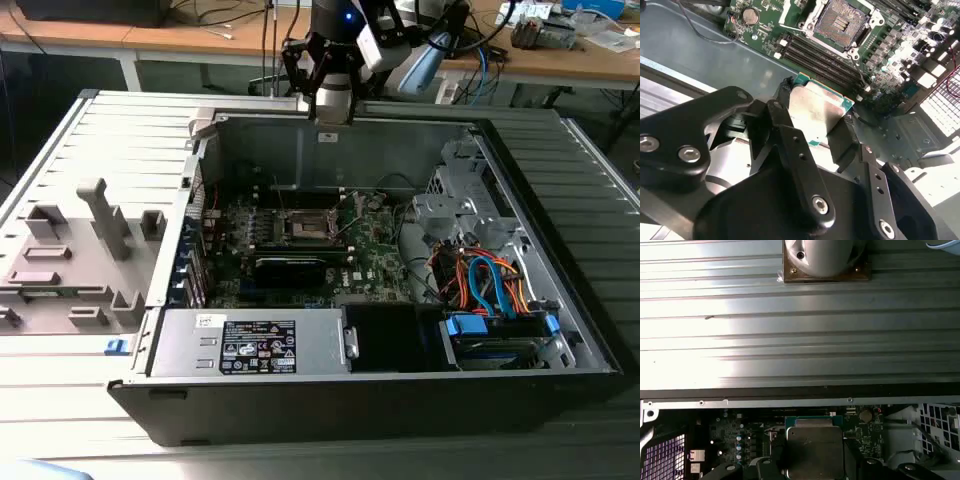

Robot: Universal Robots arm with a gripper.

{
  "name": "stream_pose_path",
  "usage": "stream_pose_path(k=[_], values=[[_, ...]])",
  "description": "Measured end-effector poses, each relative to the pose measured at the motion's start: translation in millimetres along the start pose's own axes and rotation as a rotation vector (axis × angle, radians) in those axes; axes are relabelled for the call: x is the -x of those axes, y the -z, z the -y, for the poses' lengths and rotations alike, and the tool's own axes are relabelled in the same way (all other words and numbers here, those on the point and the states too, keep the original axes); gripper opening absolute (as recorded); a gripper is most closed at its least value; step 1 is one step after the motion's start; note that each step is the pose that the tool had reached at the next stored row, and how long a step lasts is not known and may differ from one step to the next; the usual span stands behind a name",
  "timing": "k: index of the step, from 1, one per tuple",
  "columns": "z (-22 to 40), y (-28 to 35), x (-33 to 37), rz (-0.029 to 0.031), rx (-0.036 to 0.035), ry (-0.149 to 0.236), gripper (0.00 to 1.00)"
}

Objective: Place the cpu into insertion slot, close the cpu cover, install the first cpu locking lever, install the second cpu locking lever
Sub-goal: 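Place the cpu into insertion slot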

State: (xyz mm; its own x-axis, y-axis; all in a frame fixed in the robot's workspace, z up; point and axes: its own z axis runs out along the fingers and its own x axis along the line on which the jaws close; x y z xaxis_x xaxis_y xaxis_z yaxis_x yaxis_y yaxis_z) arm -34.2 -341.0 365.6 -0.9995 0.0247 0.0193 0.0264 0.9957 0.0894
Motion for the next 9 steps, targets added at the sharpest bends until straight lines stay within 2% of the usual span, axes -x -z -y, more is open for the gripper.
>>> stream_pose_path(k=[9], values=[[0.2,-2.2,-0.4,0.0000,-0.0004,0.000,0.55]])
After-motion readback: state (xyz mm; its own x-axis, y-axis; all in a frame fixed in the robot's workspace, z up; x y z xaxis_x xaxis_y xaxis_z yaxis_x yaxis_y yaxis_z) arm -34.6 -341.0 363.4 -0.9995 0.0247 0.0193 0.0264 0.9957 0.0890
